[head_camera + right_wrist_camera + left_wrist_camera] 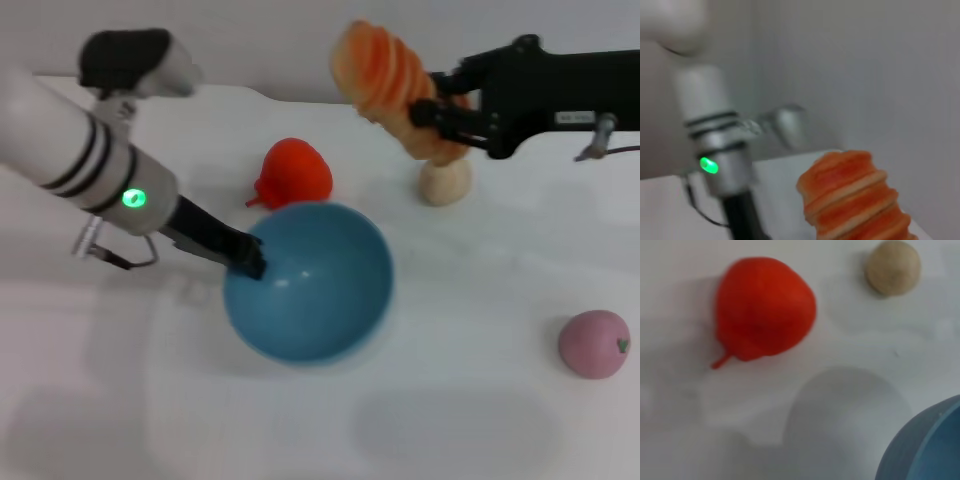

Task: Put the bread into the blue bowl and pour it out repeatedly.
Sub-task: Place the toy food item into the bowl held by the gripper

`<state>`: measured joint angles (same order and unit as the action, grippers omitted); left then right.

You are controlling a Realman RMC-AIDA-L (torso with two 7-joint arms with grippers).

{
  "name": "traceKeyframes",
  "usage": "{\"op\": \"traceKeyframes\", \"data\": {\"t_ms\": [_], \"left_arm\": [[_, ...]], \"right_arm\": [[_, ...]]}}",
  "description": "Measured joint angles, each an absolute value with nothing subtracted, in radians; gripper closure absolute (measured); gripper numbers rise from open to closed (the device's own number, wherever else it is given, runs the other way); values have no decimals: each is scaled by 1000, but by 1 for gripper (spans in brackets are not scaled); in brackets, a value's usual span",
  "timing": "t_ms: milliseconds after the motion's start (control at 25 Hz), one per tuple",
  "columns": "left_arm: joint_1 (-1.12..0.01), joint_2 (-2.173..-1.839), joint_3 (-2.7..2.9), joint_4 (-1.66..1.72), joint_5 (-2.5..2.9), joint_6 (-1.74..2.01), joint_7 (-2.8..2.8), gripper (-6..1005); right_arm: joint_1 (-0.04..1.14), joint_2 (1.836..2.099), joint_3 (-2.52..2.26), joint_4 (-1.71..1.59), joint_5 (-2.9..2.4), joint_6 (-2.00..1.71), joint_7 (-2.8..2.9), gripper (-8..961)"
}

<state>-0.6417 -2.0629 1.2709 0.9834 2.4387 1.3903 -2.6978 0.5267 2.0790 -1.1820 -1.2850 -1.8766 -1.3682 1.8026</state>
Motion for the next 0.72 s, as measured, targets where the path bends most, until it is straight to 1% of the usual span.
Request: {"op": "traceKeyframes", "data": {"t_ms": [320, 480, 720], "left_arm": [[-708, -2065, 1398, 891, 2366, 1324, -2709, 1000], [-714, -2064, 1396, 887, 2364, 1319, -2709, 1001], [-717, -2062, 1391, 892, 2357, 1314, -2710, 1001]], "right_arm": [[529, 2080, -1346, -1222, -1784, -1367, 1746, 716], [515, 2078, -1372, -1130, -1745, -1362, 1743, 733], [502, 2077, -1377, -1052, -1735, -1358, 1729, 787]]}}
